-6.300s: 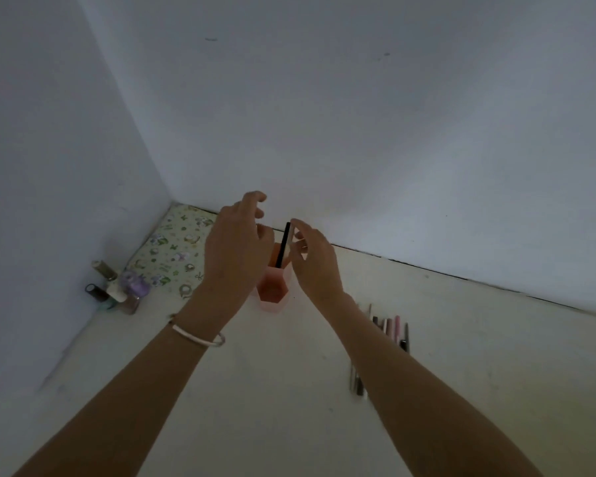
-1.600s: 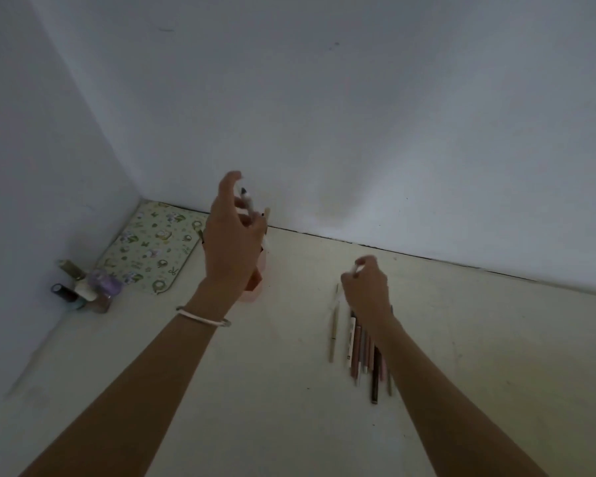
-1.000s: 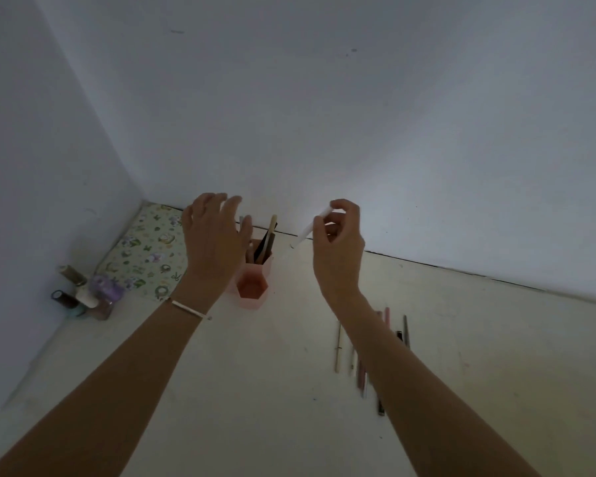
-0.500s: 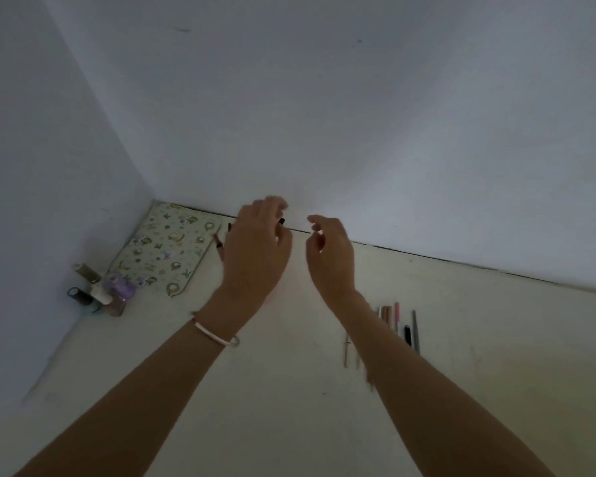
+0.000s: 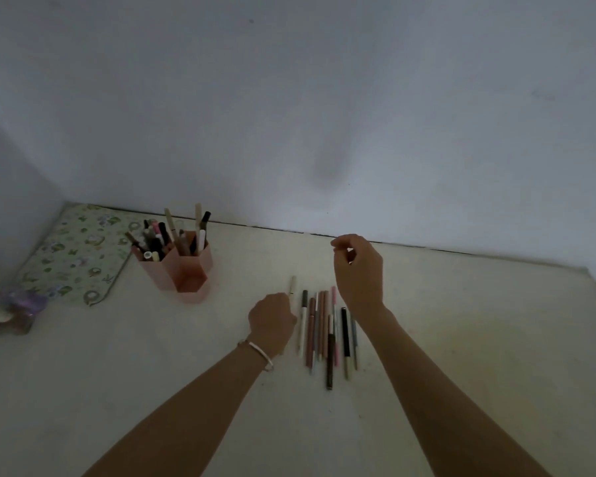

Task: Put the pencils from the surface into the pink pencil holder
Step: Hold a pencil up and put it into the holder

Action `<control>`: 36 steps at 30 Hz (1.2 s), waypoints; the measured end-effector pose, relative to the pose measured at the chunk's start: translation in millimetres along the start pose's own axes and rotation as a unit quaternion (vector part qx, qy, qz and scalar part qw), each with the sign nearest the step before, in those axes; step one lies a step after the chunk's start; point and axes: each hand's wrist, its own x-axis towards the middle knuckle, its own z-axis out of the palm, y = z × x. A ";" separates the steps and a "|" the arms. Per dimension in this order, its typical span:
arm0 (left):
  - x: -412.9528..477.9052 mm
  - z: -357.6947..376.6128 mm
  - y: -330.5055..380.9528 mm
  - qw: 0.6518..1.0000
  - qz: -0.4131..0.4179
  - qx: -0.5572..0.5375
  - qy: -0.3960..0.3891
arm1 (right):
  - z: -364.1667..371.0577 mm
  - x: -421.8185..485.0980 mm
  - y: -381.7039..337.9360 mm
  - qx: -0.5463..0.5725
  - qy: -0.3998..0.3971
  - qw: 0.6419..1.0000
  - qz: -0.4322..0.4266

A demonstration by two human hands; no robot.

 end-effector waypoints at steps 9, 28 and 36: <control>-5.6 -111.1 4.9 0.929 0.108 -0.262 0.238 | 40.8 -29.5 35.9 -0.246 -0.208 0.942 0.091; 7.1 -201.9 -91.1 0.891 0.038 -0.267 0.365 | 84.9 3.6 -37.5 0.126 -0.056 0.978 0.156; 28.0 -193.4 -102.5 0.933 0.031 -0.036 0.356 | 80.5 23.1 -111.8 0.302 0.035 0.947 0.104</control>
